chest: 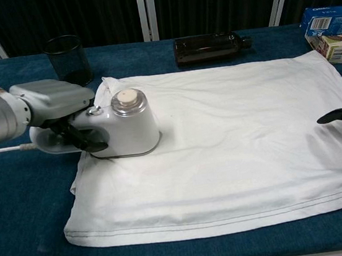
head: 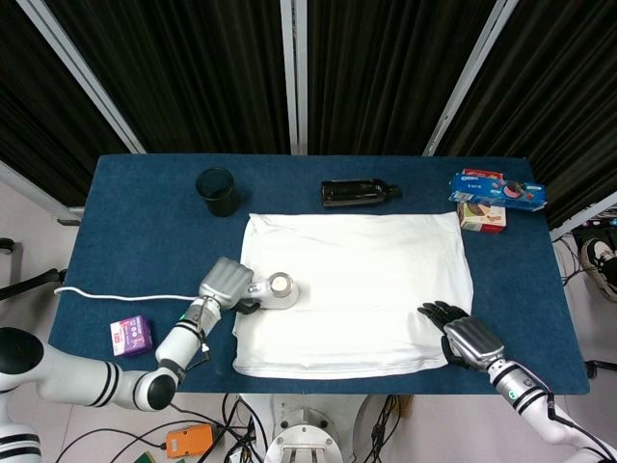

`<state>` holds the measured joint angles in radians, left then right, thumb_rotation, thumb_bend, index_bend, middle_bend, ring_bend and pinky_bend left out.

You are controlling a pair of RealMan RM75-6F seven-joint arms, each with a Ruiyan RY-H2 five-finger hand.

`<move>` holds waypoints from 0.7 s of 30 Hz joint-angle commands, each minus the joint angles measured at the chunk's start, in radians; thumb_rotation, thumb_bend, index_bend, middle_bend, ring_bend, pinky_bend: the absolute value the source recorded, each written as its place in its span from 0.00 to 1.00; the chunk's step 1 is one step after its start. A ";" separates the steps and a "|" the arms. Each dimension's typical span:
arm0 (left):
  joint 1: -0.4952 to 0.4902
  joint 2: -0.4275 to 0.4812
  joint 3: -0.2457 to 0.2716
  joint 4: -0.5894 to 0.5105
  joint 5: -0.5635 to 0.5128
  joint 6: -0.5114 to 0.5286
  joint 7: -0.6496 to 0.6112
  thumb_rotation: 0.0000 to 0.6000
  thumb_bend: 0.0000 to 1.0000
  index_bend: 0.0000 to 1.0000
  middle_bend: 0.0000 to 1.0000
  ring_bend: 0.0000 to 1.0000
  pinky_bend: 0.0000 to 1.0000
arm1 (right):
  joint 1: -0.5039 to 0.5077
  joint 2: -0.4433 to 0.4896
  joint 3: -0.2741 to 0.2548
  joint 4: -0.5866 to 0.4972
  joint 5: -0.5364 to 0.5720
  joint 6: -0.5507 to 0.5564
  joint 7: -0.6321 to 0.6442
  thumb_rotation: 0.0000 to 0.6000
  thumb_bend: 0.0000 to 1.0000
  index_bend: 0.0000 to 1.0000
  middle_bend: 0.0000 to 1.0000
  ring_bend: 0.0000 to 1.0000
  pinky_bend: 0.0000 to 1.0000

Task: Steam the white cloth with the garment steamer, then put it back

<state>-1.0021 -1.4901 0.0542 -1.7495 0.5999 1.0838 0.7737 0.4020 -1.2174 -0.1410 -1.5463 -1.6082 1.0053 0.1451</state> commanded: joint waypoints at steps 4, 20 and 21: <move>0.081 0.112 0.005 -0.045 0.056 0.040 -0.106 0.59 0.55 0.84 0.90 0.80 0.77 | 0.000 0.005 0.003 -0.004 0.001 0.006 0.001 1.00 1.00 0.11 0.12 0.06 0.18; 0.178 0.136 -0.057 0.146 -0.031 -0.052 -0.248 0.57 0.42 0.72 0.74 0.66 0.76 | -0.041 0.082 0.033 -0.035 -0.001 0.129 0.038 1.00 1.00 0.11 0.12 0.06 0.18; 0.181 0.136 -0.058 0.152 -0.041 -0.054 -0.243 0.58 0.38 0.68 0.72 0.64 0.76 | -0.044 0.086 0.035 -0.036 0.000 0.136 0.041 1.00 1.00 0.11 0.12 0.06 0.18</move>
<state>-0.8274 -1.3490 0.0000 -1.6072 0.5714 1.0372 0.5263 0.3605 -1.1348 -0.1079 -1.5809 -1.6091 1.1372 0.1833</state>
